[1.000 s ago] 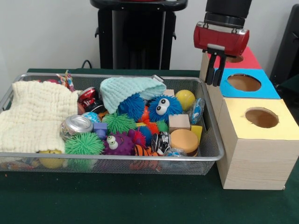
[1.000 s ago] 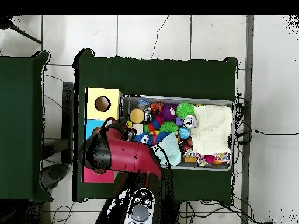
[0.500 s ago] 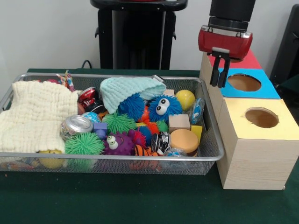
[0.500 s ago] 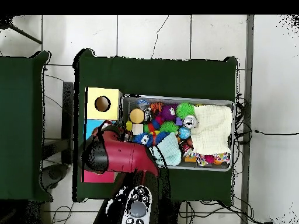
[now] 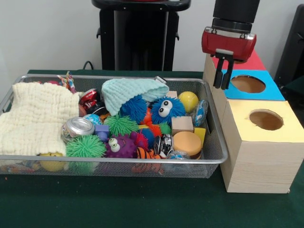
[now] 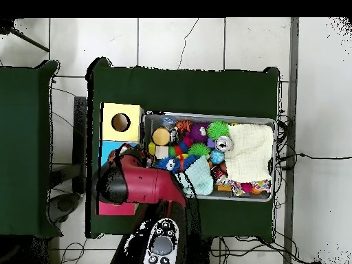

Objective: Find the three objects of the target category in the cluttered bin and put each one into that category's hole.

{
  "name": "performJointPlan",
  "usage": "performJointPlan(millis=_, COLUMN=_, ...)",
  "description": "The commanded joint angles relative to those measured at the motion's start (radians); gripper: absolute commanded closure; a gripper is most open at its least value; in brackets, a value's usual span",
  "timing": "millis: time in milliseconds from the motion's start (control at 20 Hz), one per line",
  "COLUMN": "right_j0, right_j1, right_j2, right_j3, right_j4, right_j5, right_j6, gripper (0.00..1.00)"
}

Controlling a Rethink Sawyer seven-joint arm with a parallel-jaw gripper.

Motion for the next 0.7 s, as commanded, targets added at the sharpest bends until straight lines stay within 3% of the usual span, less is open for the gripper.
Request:
performJointPlan(millis=50, right_j0=-0.065, right_j1=-0.026, right_j2=0.116, right_j3=0.092, right_j4=-0.058, right_j5=-0.089, right_j6=0.086, gripper=1.00)
performJointPlan(millis=350, right_j0=-0.103, right_j1=-0.036, right_j2=0.143, right_j3=0.121, right_j4=-0.090, right_j5=-0.119, right_j6=0.072, gripper=1.00)
performJointPlan(millis=700, right_j0=-0.134, right_j1=0.005, right_j2=0.144, right_j3=0.108, right_j4=-0.144, right_j5=-0.152, right_j6=0.061, gripper=1.00)
